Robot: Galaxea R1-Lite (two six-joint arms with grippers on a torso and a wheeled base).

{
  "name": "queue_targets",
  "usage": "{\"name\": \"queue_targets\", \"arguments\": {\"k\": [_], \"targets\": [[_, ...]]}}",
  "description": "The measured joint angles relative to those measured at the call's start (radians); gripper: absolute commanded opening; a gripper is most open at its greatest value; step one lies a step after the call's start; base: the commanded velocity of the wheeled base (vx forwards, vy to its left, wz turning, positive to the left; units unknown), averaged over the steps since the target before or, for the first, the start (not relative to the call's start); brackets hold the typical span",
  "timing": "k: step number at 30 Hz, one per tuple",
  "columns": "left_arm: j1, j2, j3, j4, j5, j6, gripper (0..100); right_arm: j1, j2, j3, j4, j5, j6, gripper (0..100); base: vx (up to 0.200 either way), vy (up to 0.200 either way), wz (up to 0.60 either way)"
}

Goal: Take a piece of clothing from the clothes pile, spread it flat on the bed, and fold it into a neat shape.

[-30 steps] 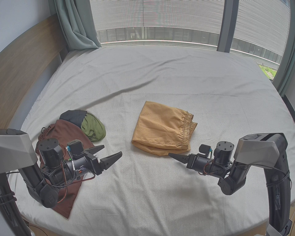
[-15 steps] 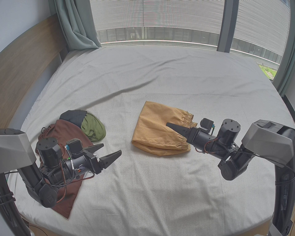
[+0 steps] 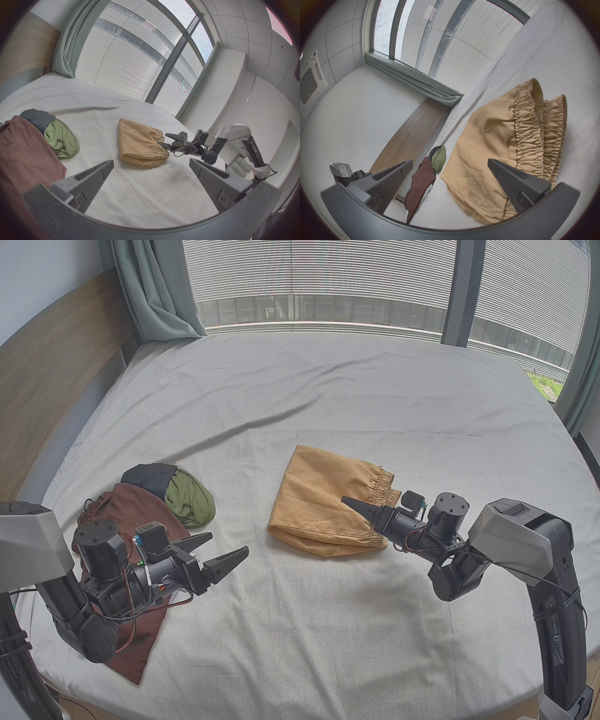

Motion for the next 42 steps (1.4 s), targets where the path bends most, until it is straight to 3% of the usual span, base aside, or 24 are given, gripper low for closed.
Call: {"name": "queue_targets", "arguments": {"k": [9,16,21,28,35,42], "targets": [[-0.012,-0.009,0.006,0.0,0.0,0.0,100,-0.003,-0.006,0.007,-0.004,-0.002,-0.001,100,0.0,0.0,0.0],[-0.063,-0.066,0.036,0.0,-0.033,0.0,100,0.0,-0.195,0.126,-0.001,-0.005,-0.04,100,0.0,0.0,0.0],[-0.131,-0.143,0.073,0.0,-0.063,0.006,100,0.0,-0.408,0.299,0.028,-0.014,-0.146,100,0.0,0.0,0.0],[-0.236,-0.318,0.119,0.003,-0.081,0.013,100,-0.029,-0.751,0.588,0.083,-0.091,-0.443,100,0.0,0.0,0.0],[-0.293,-0.514,0.164,0.017,-0.026,0.015,100,-0.089,-1.081,0.798,0.127,-0.129,-0.543,100,0.0,0.0,0.0],[-0.305,-0.696,0.254,0.033,0.046,0.013,100,-0.167,-1.392,0.976,0.185,-0.141,-0.582,100,0.0,0.0,0.0]]}}
